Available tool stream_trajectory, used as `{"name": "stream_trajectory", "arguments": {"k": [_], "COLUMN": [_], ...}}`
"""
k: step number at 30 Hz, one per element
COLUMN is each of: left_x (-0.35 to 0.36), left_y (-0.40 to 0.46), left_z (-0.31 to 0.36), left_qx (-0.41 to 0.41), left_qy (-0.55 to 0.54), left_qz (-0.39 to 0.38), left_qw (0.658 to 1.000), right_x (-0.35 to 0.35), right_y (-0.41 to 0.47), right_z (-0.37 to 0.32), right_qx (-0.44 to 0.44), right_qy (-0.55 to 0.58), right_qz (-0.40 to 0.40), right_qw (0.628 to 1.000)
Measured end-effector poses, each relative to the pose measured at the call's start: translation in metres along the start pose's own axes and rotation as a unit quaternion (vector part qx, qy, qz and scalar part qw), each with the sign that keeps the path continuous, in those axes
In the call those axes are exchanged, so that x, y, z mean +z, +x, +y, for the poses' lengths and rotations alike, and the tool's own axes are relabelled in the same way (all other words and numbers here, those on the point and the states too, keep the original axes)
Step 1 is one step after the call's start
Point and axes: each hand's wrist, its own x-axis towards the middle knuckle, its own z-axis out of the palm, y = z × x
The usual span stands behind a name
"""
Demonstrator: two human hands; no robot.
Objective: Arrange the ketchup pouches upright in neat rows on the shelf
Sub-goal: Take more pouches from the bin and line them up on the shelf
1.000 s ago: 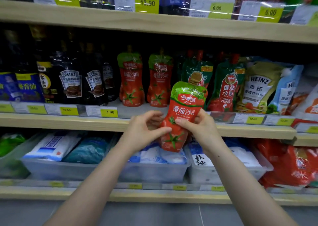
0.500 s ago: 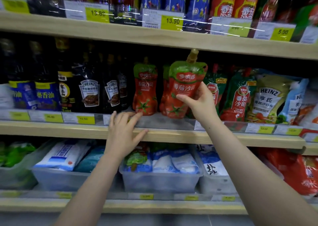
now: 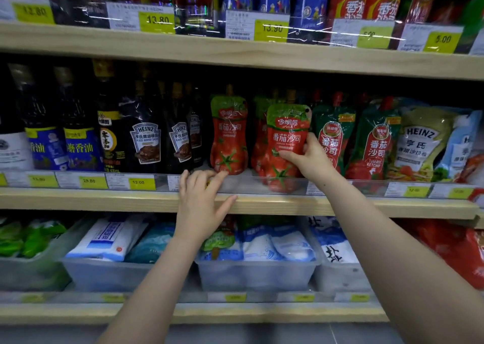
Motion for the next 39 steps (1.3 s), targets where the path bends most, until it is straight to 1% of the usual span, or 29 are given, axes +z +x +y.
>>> {"name": "stream_trajectory", "arguments": {"k": [4,6,8,10,14,18,21,24,26,27,28,30,32,34,38,39], "left_x": [0.000,0.000,0.000,-0.001,-0.003,-0.004,-0.003,-0.004,-0.004,-0.005,-0.006,-0.008,-0.011,-0.015,-0.016,-0.014], "left_y": [-0.001,-0.001,-0.001,-0.002,-0.002,-0.001,-0.002,-0.002,-0.002,-0.002,-0.002,-0.004,-0.008,-0.012,-0.041,-0.054], "left_z": [0.000,0.000,-0.001,-0.002,-0.008,-0.008,-0.009,-0.009,-0.009,-0.010,-0.011,-0.015,-0.022,-0.029,-0.046,-0.049], "left_qx": [0.000,0.001,0.003,0.008,0.024,0.028,0.029,0.028,0.029,0.032,0.039,0.059,0.082,0.096,0.113,0.126], "left_qy": [-0.002,0.000,0.003,0.007,0.013,0.013,0.017,0.018,0.017,0.015,0.011,-0.002,-0.018,-0.047,-0.136,-0.142], "left_qz": [0.005,0.006,0.006,0.004,-0.003,-0.006,-0.008,-0.014,-0.018,-0.018,-0.018,-0.026,-0.042,-0.044,0.017,0.013], "left_qw": [1.000,1.000,1.000,1.000,1.000,1.000,0.999,0.999,0.999,0.999,0.999,0.998,0.996,0.993,0.984,0.982], "right_x": [0.002,0.005,0.009,0.011,0.009,0.010,0.012,0.015,0.021,0.026,0.033,0.045,0.053,0.060,0.069,0.071], "right_y": [-0.004,-0.008,-0.012,-0.014,-0.015,-0.016,-0.022,-0.036,-0.052,-0.062,-0.070,-0.082,-0.089,-0.092,-0.092,-0.093], "right_z": [-0.002,-0.004,-0.003,-0.004,-0.008,-0.008,-0.006,-0.003,-0.001,0.001,0.002,0.008,0.014,0.017,0.016,0.016], "right_qx": [0.004,-0.001,0.013,0.033,0.053,0.062,0.042,0.005,-0.061,-0.106,-0.147,-0.190,-0.188,-0.181,-0.155,-0.152], "right_qy": [-0.028,-0.031,-0.028,-0.020,0.005,-0.005,-0.023,-0.071,-0.132,-0.173,-0.213,-0.279,-0.325,-0.334,-0.336,-0.332], "right_qz": [0.020,0.040,0.048,0.041,0.003,0.011,0.024,0.091,0.136,0.136,0.117,0.050,0.018,0.028,0.051,0.053], "right_qw": [0.999,0.999,0.998,0.998,0.999,0.998,0.999,0.993,0.980,0.970,0.959,0.940,0.927,0.925,0.928,0.929]}}
